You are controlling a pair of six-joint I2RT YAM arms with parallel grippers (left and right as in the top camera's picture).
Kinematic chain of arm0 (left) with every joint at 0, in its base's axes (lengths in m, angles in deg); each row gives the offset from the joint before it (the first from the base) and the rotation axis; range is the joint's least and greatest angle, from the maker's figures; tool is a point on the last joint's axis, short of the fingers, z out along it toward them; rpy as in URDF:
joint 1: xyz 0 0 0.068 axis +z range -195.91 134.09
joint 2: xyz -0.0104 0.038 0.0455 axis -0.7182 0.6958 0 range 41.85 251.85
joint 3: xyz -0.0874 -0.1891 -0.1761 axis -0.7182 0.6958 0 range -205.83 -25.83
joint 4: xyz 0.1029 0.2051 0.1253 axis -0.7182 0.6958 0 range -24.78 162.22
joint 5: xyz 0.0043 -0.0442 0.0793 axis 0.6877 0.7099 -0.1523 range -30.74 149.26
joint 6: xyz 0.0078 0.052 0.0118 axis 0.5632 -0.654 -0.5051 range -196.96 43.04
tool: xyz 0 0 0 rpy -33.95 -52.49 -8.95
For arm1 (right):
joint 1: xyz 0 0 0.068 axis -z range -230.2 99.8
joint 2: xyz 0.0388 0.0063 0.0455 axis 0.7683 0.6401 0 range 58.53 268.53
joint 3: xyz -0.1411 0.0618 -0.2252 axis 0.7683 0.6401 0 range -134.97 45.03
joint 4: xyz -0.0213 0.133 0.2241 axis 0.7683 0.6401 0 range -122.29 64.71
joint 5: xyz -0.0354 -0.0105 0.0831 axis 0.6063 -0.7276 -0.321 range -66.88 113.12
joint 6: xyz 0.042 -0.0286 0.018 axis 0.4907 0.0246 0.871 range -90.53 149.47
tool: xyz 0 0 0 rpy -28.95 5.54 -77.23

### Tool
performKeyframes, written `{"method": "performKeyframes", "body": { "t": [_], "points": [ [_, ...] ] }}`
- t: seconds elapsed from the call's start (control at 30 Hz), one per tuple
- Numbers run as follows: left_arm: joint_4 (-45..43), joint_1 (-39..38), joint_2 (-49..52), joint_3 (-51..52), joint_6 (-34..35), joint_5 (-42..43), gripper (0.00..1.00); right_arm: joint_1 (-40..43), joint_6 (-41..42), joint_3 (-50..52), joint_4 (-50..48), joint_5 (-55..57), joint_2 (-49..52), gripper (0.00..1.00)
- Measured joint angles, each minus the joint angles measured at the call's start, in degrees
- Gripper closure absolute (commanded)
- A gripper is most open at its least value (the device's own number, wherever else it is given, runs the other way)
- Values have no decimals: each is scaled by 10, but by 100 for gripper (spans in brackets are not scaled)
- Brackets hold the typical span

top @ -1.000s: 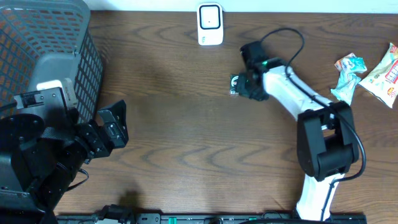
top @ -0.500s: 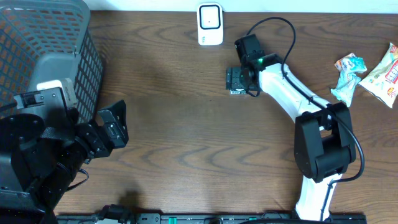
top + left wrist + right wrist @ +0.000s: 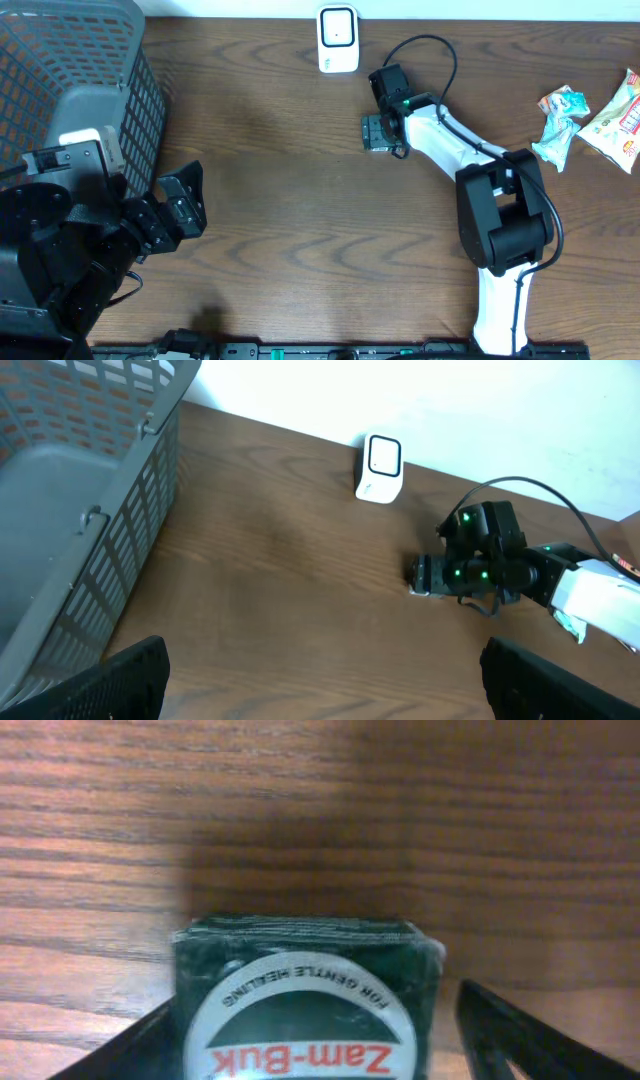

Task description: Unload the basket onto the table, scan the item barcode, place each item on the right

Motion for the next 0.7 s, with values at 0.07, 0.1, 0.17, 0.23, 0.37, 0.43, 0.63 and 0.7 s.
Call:
{"method": "performKeyframes", "body": {
  "t": [0.07,0.1,0.17,0.23,0.37,0.43,0.63,0.7],
  "points": [
    [0,0,0,0,0,0,2,0,-4,0,-2,0,0,29],
    [0,0,0,0,0,0,2,0,-5,0,0,0,0,29],
    [0,0,0,0,0,0,2,0,-6,0,0,0,0,32],
    [0,0,0,0,0,0,2,0,-7,0,1,-1,0,34],
    [0,0,0,0,0,0,2,0,-8,0,3,-3,0,37],
    [0,0,0,0,0,0,2,0,-8,0,6,-4,0,38],
    [0,0,0,0,0,0,2,0,-8,0,11,-4,0,41],
    [0,0,0,0,0,0,2,0,-8,0,11,-4,0,42]
  ]
}}
